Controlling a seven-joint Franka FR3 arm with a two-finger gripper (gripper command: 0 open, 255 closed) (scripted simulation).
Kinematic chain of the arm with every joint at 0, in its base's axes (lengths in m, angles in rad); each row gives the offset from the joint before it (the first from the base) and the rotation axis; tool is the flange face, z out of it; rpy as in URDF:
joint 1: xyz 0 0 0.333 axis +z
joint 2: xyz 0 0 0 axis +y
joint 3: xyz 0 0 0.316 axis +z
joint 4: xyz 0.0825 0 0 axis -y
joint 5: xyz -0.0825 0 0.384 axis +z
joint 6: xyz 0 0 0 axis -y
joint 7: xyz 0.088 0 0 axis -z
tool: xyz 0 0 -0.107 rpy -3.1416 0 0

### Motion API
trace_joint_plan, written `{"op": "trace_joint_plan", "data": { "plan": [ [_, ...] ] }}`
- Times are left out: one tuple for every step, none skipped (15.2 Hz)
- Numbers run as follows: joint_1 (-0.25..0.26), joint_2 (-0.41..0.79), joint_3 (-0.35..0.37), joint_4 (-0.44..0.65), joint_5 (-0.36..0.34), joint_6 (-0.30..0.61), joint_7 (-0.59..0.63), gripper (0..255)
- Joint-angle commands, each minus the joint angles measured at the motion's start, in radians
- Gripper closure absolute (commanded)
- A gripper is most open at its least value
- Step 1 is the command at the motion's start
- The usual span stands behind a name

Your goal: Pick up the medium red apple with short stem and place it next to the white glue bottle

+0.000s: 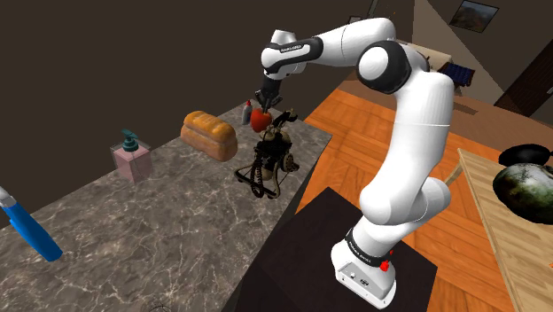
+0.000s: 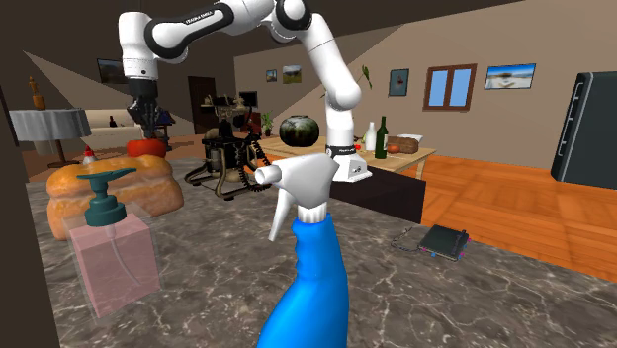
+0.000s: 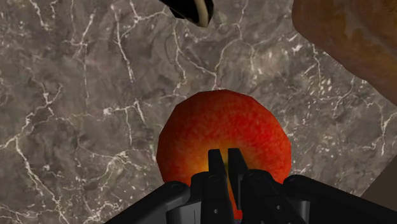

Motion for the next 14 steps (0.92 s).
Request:
{"op": "trace_joint_plan", "data": {
  "plan": [
    [0.002,0.011,-0.001,-0.012,-0.004,0.024,0.003,255],
    [0.003,0.017,-0.002,-0.018,-0.005,0.035,0.004,255],
    [0.003,0.022,-0.003,-0.023,-0.007,0.045,0.005,255],
    [0.003,0.028,-0.004,-0.028,-0.008,0.056,0.005,255],
    [0.004,0.034,-0.005,-0.033,-0.01,0.067,0.006,255],
    [0.005,0.043,-0.006,-0.041,-0.013,0.083,0.007,255],
    [0.005,0.043,-0.006,-0.041,-0.012,0.083,0.007,255],
    [0.005,0.043,-0.006,-0.041,-0.012,0.083,0.007,255],
    [0.005,0.043,-0.006,-0.041,-0.012,0.083,0.007,255],
    [0.005,0.043,-0.006,-0.041,-0.012,0.083,0.007,255],
    [0.005,0.043,-0.006,-0.041,-0.012,0.083,0.007,255],
    [0.005,0.043,-0.006,-0.041,-0.012,0.083,0.007,255],
    [0.005,0.043,-0.006,-0.041,-0.012,0.083,0.007,255],
    [0.005,0.043,-0.006,-0.041,-0.012,0.083,0.007,255]
  ]
}}
